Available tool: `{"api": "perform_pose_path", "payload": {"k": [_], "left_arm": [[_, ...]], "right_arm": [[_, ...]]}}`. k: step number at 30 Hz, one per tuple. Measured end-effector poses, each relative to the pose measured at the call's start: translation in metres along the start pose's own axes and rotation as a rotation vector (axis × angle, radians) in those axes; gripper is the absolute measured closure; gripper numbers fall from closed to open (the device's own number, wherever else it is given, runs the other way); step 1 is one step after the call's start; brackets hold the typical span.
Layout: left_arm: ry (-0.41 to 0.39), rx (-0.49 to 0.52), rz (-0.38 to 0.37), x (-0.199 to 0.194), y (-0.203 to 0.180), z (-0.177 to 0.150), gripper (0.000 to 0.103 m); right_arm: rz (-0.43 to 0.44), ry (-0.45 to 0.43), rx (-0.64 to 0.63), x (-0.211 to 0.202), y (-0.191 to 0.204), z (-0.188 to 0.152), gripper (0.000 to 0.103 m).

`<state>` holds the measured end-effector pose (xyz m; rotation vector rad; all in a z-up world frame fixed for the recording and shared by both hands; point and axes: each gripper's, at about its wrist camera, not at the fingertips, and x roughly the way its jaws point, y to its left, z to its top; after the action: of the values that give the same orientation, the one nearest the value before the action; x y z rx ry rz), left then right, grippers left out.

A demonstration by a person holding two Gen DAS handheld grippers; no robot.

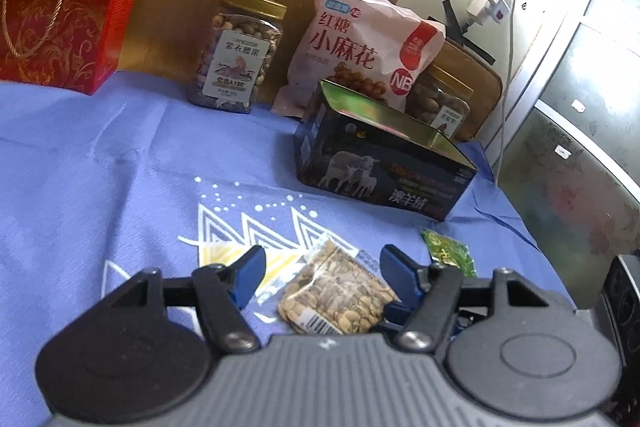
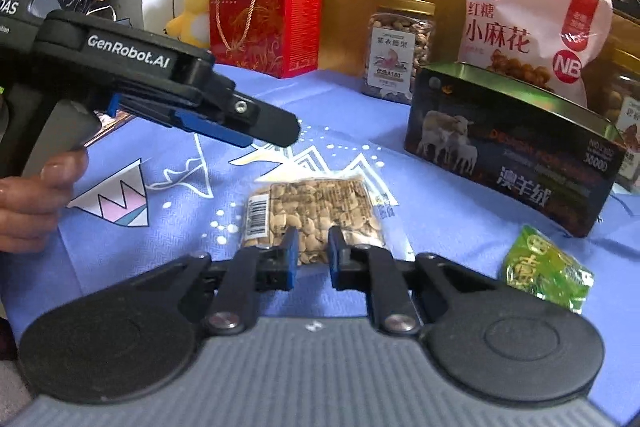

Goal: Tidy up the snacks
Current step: 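Move the left gripper back to the clear bag of seeds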

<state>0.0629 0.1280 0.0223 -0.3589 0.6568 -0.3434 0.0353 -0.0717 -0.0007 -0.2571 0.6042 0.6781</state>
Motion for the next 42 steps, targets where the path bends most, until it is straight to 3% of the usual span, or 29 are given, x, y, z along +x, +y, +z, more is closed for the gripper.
{"api": "perform_pose_path", "payload": {"k": [2,9,10,12,13,14,21,23,26,30,37,42], "left_arm": [[0.001,-0.002,0.005,-0.001,0.001,-0.001,0.038],[0.009,0.002,0.020,-0.001,0.001,-0.004,0.036],[0.012,0.001,0.022,0.000,0.001,-0.004,0.036],[0.016,-0.002,0.023,0.001,0.002,-0.004,0.036],[0.016,-0.004,0.024,0.001,0.002,-0.004,0.036],[0.015,-0.004,0.024,0.000,0.002,-0.004,0.036],[0.012,-0.016,0.031,-0.003,0.008,-0.003,0.036],[0.021,-0.025,0.026,-0.001,0.011,-0.004,0.036],[0.039,-0.031,0.014,0.004,0.011,-0.006,0.036],[0.060,-0.021,0.006,0.011,0.008,-0.009,0.036],[0.065,-0.047,-0.004,0.011,0.013,-0.008,0.036],[0.077,-0.046,-0.015,0.014,0.010,-0.007,0.036]], "right_arm": [[-0.015,-0.002,0.020,-0.001,-0.002,-0.001,0.093],[-0.090,-0.006,0.198,-0.005,-0.032,-0.005,0.089],[-0.087,-0.003,0.207,-0.006,-0.034,-0.005,0.087],[-0.082,-0.001,0.213,-0.007,-0.035,-0.006,0.073],[-0.084,-0.003,0.207,-0.007,-0.033,-0.007,0.060],[-0.080,-0.003,0.201,-0.008,-0.032,-0.007,0.055],[-0.033,0.008,0.141,-0.009,-0.019,-0.008,0.051],[-0.005,0.012,0.128,-0.009,-0.015,-0.008,0.039],[0.018,0.027,0.092,-0.004,-0.004,-0.008,0.038],[-0.014,0.025,0.024,0.001,0.008,-0.008,0.036],[-0.015,0.020,0.026,0.003,0.006,-0.007,0.034],[-0.038,0.017,0.050,0.004,0.005,-0.008,0.022]]}}
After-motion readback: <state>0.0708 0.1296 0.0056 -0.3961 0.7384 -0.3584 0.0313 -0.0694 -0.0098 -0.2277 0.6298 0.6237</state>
